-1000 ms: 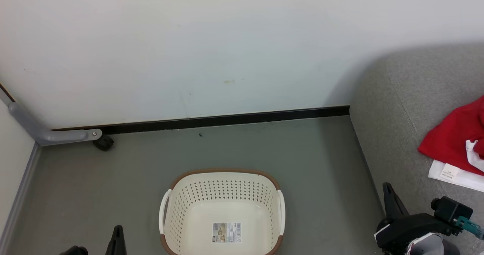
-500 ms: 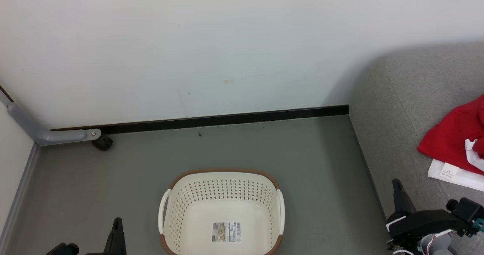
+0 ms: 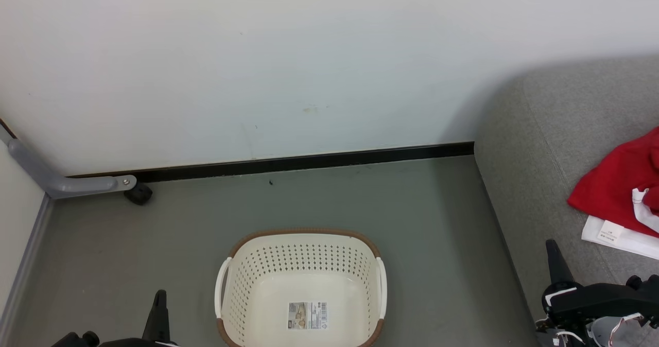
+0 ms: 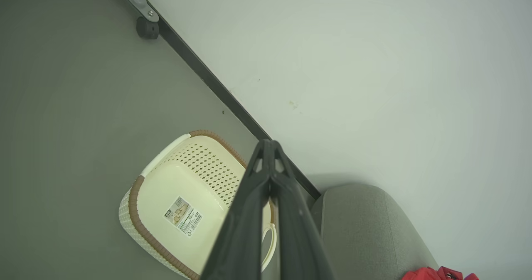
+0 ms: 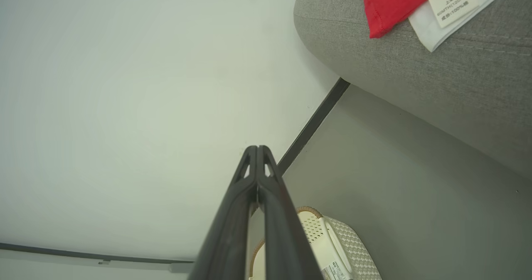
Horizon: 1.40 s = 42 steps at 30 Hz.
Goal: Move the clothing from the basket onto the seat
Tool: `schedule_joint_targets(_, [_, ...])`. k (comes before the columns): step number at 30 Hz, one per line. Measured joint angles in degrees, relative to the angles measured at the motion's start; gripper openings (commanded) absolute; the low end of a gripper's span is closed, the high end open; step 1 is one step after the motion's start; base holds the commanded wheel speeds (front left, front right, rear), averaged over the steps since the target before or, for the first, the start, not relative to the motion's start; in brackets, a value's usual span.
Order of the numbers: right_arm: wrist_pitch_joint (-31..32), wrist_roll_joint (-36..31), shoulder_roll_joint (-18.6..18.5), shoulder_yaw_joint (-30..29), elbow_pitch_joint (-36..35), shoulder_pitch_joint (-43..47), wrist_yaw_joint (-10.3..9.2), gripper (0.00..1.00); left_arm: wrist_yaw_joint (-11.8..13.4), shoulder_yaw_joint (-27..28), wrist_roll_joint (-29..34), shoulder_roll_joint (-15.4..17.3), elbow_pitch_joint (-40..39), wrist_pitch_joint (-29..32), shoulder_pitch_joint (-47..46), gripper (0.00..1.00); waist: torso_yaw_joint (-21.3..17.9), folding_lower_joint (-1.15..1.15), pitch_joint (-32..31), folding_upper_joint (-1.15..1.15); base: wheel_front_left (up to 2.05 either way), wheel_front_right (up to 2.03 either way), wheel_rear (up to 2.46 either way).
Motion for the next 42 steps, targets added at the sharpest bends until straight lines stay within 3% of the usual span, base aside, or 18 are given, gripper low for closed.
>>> schedule_joint_targets(38, [7.60, 29.25, 0.70, -8.08, -6.55, 1.90, 2.09, 0.00, -2.55, 1.52, -31.53, -0.20, -4.35, 7.75, -2.61, 0.00, -0.44, 0.00, 0.31, 0.00, 0.00, 0.00, 0.00])
schedule_joint_targets(42, [8.02, 30.38, 0.76, -8.49, -6.87, 1.99, 2.10, 0.00, -2.98, 1.55, -32.50, -0.25, -4.57, 7.98, -3.22, 0.00, -0.46, 0.00, 0.32, 0.00, 0.00, 0.00, 0.00])
